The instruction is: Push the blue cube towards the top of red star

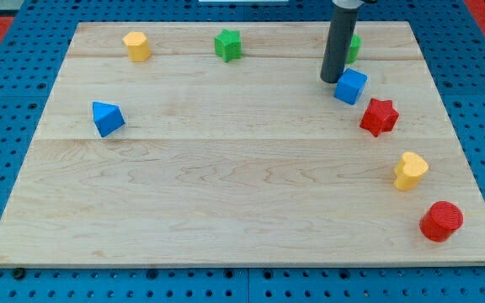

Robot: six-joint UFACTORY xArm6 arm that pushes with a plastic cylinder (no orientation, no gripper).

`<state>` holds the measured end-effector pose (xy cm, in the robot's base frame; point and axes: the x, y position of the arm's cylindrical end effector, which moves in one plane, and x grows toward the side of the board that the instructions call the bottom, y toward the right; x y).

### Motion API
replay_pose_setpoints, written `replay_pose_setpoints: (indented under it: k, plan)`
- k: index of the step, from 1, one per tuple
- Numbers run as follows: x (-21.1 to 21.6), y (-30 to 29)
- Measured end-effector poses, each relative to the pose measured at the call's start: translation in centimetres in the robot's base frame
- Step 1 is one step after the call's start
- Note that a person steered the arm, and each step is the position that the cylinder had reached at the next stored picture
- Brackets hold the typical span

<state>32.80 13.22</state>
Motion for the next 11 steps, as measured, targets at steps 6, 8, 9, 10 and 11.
replay_pose_setpoints:
  k: [6,8,9,10,11]
  plan:
    - [4.3,1.0]
    - [4.2,4.6]
    - [2.6,4.6]
    - [1.6,4.3]
    - [1.3,2.7]
